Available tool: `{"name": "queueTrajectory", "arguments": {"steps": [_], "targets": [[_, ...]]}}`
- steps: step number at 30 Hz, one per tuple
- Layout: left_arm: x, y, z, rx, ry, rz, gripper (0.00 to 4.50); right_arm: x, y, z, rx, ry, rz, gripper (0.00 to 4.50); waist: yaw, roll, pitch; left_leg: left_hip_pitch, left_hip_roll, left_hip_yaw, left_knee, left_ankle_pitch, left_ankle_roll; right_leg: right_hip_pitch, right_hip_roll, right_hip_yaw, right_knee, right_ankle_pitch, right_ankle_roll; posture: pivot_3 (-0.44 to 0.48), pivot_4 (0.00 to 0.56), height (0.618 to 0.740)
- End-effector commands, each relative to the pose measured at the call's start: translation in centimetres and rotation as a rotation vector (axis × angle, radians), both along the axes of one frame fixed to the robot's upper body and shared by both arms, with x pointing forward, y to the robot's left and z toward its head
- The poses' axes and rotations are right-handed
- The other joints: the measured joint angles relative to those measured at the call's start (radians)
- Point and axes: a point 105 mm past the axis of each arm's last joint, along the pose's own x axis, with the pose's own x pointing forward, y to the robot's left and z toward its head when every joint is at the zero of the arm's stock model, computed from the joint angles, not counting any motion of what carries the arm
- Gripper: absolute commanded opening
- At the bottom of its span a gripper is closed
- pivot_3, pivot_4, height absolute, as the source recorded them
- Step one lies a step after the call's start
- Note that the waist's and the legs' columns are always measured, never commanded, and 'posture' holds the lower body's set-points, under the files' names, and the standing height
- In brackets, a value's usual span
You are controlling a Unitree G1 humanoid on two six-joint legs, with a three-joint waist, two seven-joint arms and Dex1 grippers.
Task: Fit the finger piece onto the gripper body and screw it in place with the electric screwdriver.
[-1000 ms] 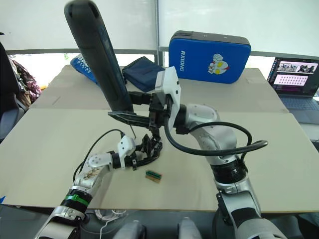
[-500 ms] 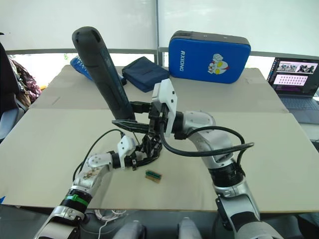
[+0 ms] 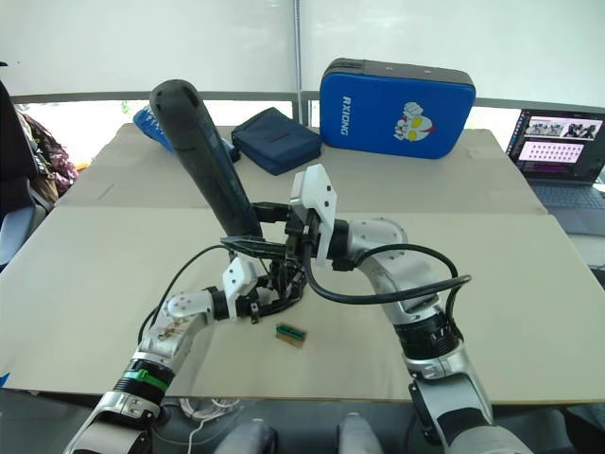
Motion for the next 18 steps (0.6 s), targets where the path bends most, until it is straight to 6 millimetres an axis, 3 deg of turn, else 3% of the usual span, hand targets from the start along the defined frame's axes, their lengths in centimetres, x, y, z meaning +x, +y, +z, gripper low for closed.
{"name": "queueTrajectory", "arguments": {"steps": [1,18], "targets": [[-1.52,-0.59,-2.59,0.045,0.106,-0.055,2.27,-0.90,0.14,1.30,0.042,-0.066,0.030,1.93,0.000,0.000,0.000,0.000,0.000,0.000,0.000,0.000,0.000,0.000,0.000,0.000,0.000,0.000,0.000,0.000,0.150,0.740],[-1.68,-0.63,-2.76,0.045,0.112,-0.056,2.27,-1.01,0.22,0.84,0.013,-0.048,0.035,1.93,0.000,0.000,0.000,0.000,0.000,0.000,0.000,0.000,0.000,0.000,0.000,0.000,0.000,0.000,0.000,0.000,0.150,0.740]]}}
